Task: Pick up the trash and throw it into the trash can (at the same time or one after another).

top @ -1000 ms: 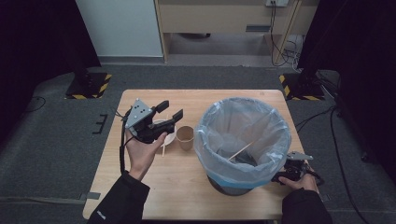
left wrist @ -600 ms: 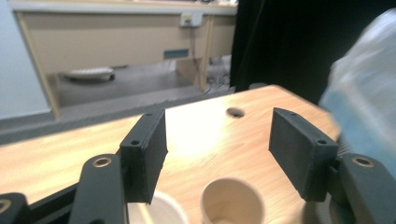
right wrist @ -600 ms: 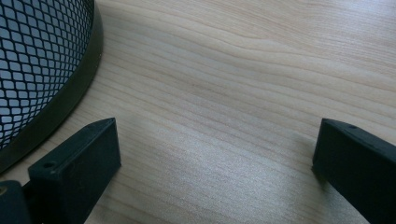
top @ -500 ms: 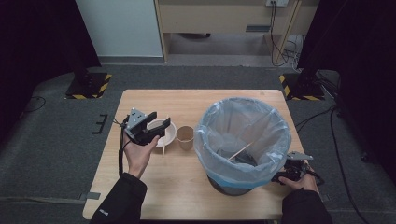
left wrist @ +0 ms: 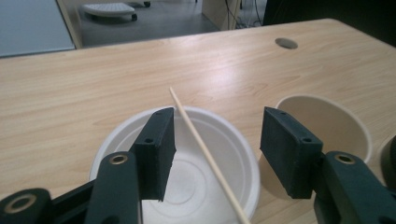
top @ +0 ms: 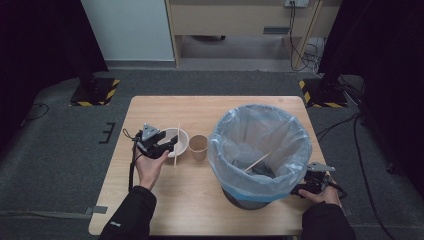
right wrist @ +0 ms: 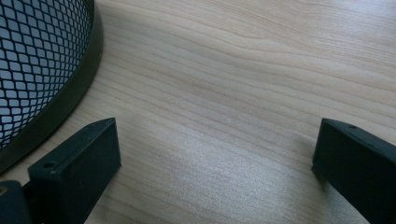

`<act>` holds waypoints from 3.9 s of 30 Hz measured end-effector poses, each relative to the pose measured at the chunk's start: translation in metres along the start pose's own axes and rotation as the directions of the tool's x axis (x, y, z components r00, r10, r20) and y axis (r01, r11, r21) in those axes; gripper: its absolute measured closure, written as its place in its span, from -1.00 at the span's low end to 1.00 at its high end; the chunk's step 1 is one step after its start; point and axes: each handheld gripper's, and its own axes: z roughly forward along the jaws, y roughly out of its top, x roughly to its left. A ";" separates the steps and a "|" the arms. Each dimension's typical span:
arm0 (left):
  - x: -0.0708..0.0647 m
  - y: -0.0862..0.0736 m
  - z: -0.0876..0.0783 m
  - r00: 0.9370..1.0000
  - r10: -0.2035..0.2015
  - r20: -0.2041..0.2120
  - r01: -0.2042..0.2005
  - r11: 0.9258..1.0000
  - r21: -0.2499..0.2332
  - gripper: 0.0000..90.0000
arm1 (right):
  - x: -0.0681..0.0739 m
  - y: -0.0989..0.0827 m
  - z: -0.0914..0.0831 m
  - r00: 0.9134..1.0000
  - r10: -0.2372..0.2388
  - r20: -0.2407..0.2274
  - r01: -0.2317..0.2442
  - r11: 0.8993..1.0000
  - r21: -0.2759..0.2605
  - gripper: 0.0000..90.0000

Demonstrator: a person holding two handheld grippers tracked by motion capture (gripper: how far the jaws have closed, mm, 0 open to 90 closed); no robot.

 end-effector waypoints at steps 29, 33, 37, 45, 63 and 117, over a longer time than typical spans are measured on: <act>0.003 -0.023 0.042 1.000 0.002 -0.001 -0.002 0.983 0.184 0.59 | 0.000 0.000 0.000 1.000 0.000 0.000 0.000 1.000 0.000 -0.98; 0.006 -0.023 0.042 1.000 0.000 -0.005 0.001 0.981 0.195 0.71 | 0.000 0.000 0.000 1.000 0.000 0.000 0.000 1.000 0.000 -0.98; 0.009 -0.023 0.040 1.000 -0.002 -0.014 0.005 0.981 0.194 0.88 | 0.000 0.000 0.000 1.000 0.003 -0.001 -0.003 1.000 0.000 -0.98; 0.018 -0.021 0.033 0.999 -0.031 -0.016 0.033 0.983 0.183 0.90 | 0.001 0.000 0.000 1.000 0.003 -0.001 -0.003 1.000 0.000 -0.98; 0.017 0.021 -0.015 0.998 -0.054 0.041 0.055 0.998 -0.033 0.90 | 0.000 0.000 0.000 1.000 0.003 -0.001 -0.003 1.000 0.000 -0.98; -0.038 0.102 -0.127 0.966 0.067 0.252 0.065 0.875 -0.480 0.90 | 0.000 0.001 0.001 1.000 -0.004 -0.005 0.004 1.000 0.003 -0.98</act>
